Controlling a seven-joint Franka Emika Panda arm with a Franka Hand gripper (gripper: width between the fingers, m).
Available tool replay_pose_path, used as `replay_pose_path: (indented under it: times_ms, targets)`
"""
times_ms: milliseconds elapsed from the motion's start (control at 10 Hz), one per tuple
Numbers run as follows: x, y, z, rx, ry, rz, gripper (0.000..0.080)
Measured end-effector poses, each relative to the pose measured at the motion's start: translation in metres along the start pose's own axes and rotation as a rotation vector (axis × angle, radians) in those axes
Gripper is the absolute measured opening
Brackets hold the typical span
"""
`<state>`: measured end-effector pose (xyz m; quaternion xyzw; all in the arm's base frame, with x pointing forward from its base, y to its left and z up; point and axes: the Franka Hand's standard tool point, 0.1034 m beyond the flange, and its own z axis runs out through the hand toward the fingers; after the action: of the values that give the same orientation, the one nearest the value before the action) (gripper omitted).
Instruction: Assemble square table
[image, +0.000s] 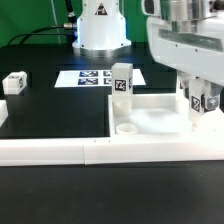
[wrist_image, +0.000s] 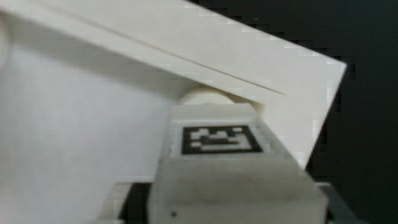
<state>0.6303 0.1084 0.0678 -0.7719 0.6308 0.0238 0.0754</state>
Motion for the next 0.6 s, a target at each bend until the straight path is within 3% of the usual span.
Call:
replay_pose_path:
  times_ms: [100, 200, 300, 400, 500, 600]
  targets:
    - [-0.001, 0.002, 0.001, 0.061, -0.012, 0.184, 0.0291]
    - [-0.004, 0.004, 0.001, 0.094, -0.018, 0.285, 0.0291]
    - [-0.005, 0.004, 0.001, 0.093, -0.021, 0.262, 0.0363]
    - [-0.006, 0.004, 0.001, 0.091, -0.016, 0.173, 0.0363]
    - [-0.015, 0.001, 0.000, 0.081, -0.011, -0.051, 0.0558]
    - [-0.021, -0.001, 0.000, 0.079, -0.005, -0.257, 0.0630]
